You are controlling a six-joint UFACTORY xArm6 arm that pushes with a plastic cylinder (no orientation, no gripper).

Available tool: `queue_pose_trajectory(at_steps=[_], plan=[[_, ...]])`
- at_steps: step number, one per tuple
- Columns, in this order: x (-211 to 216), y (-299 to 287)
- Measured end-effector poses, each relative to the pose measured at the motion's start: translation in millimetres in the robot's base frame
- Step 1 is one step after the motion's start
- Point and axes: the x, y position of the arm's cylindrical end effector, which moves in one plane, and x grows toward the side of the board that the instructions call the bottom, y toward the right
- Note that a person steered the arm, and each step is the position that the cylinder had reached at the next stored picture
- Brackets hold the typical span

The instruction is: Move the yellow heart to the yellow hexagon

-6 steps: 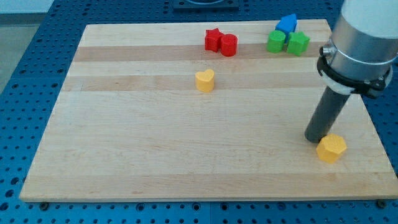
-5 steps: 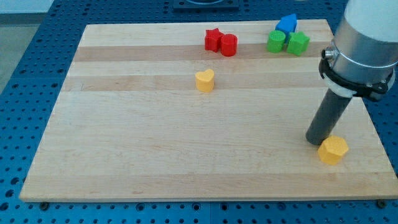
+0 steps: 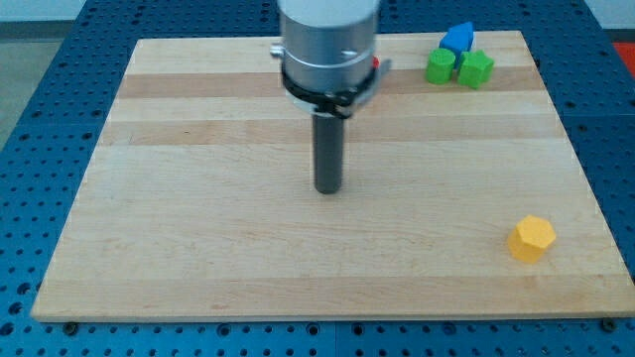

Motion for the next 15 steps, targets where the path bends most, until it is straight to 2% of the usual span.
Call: queue_pose_trajectory(at_steps=[2, 4, 5, 7, 12, 14, 15], plan=[[-54, -45], [-108, -40], [-113, -15], [-103, 15], [-78, -2], [-57, -2], [-24, -1]])
